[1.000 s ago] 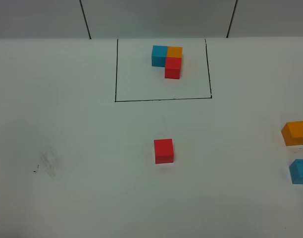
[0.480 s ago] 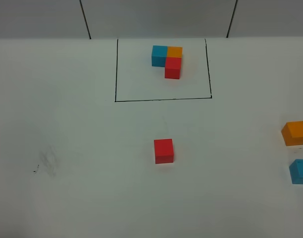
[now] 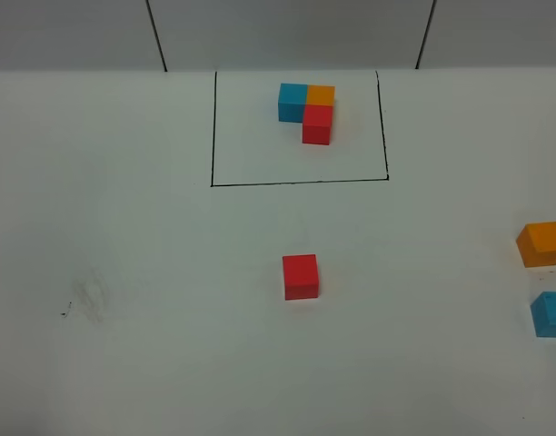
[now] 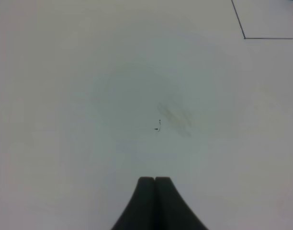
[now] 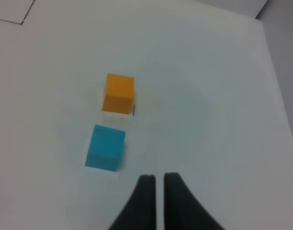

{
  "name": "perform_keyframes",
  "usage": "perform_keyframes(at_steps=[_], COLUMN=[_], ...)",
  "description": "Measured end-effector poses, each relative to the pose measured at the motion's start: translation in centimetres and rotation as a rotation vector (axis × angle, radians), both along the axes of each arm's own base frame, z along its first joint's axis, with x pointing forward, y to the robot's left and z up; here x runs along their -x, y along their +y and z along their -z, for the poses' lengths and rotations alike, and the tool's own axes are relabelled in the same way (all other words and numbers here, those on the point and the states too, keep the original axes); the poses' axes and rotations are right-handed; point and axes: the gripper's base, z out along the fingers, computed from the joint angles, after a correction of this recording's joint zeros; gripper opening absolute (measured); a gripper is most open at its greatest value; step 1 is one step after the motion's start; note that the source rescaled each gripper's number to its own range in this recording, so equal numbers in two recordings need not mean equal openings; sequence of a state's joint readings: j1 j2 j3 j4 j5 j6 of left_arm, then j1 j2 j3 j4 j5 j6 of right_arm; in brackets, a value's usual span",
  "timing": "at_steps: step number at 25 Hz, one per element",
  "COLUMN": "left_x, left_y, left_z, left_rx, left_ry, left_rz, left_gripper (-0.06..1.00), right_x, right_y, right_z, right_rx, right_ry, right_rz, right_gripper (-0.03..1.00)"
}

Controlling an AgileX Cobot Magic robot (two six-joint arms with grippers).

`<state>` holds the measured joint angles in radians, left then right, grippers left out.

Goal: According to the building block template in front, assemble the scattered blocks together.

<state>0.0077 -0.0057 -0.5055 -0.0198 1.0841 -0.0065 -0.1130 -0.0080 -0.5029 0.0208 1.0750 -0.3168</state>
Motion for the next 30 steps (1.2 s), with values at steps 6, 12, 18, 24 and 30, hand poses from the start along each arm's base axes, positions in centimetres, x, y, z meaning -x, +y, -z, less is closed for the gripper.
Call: perform_keyframes(at_steps=[6,12,18,24,30], left_x=[0.00,0.00,0.00,0.00,0.00], left_y=[0.00,0.00,0.00,0.00,0.00], left_z=[0.00,0.00,0.00,0.00,0.00], left_rx=[0.000,0.000,0.000,0.000,0.000], left_ry=[0.000,0.000,0.000,0.000,0.000], left_rz=[0.000,0.000,0.000,0.000,0.000], left_gripper=[0.00,0.00,0.00,0.00,0.00], right_x=[0.00,0.00,0.00,0.00,0.00], right_y=[0.00,0.00,0.00,0.00,0.00], right_z=[0.00,0.00,0.00,0.00,0.00], right_rx=[0.000,0.000,0.000,0.000,0.000], right_ry=[0.000,0.000,0.000,0.000,0.000], right_rz=[0.000,0.000,0.000,0.000,0.000], right_gripper=[0.00,0.00,0.00,0.00,0.00])
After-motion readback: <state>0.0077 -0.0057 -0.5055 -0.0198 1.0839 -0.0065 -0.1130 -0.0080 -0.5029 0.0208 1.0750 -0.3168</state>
